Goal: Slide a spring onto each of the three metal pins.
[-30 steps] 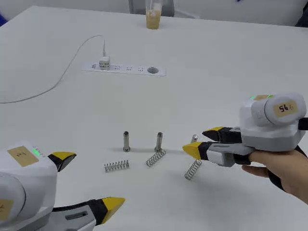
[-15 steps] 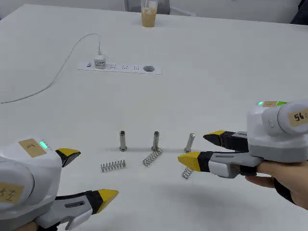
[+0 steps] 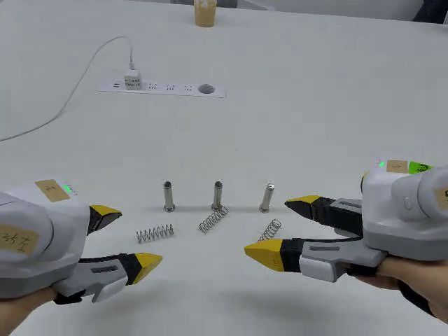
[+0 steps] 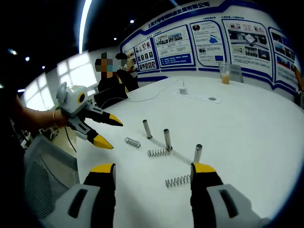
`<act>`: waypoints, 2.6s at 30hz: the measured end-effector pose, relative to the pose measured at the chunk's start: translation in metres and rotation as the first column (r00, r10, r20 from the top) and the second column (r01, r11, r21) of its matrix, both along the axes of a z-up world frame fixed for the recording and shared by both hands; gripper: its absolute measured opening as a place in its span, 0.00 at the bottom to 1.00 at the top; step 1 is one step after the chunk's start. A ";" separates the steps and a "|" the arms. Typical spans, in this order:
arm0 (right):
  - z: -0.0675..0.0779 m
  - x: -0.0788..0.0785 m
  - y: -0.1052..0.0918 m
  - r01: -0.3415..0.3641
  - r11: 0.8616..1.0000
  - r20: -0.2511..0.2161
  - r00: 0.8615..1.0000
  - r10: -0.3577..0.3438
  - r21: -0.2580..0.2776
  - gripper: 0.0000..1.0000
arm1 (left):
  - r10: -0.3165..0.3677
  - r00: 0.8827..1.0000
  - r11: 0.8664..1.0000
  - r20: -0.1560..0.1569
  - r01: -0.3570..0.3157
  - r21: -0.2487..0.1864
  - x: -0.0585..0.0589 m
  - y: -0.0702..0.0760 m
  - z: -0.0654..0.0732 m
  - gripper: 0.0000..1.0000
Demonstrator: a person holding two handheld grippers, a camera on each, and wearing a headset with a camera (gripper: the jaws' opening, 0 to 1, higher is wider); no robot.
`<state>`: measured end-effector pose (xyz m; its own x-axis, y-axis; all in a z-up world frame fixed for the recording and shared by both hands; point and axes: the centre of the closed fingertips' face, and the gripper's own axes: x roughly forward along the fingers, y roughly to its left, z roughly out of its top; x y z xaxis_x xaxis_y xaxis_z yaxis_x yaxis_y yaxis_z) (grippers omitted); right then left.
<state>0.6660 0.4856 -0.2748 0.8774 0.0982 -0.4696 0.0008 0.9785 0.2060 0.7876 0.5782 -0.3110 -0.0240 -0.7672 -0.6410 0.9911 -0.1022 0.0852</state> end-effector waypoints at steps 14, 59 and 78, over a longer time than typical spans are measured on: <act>-0.011 -0.006 0.005 0.026 0.999 -0.026 0.999 -0.025 0.021 0.62 | -0.078 0.997 0.996 -0.026 0.079 0.033 0.010 -0.010 -0.021 0.38; 0.000 -0.005 0.003 0.098 0.984 0.002 0.995 -0.099 0.152 0.56 | -0.196 0.980 0.981 -0.040 0.196 0.004 -0.007 -0.011 -0.025 0.10; 0.030 0.024 0.033 0.058 0.944 0.131 0.986 -0.106 0.326 0.49 | -0.134 0.987 0.970 -0.093 0.112 -0.214 -0.045 -0.011 0.037 0.10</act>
<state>0.6902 0.5186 -0.2452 0.9449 0.1472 -0.2922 0.0247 0.8585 0.5121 0.7430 0.5672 -0.2740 -0.1860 -0.8700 -0.4566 0.9765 -0.2152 0.0123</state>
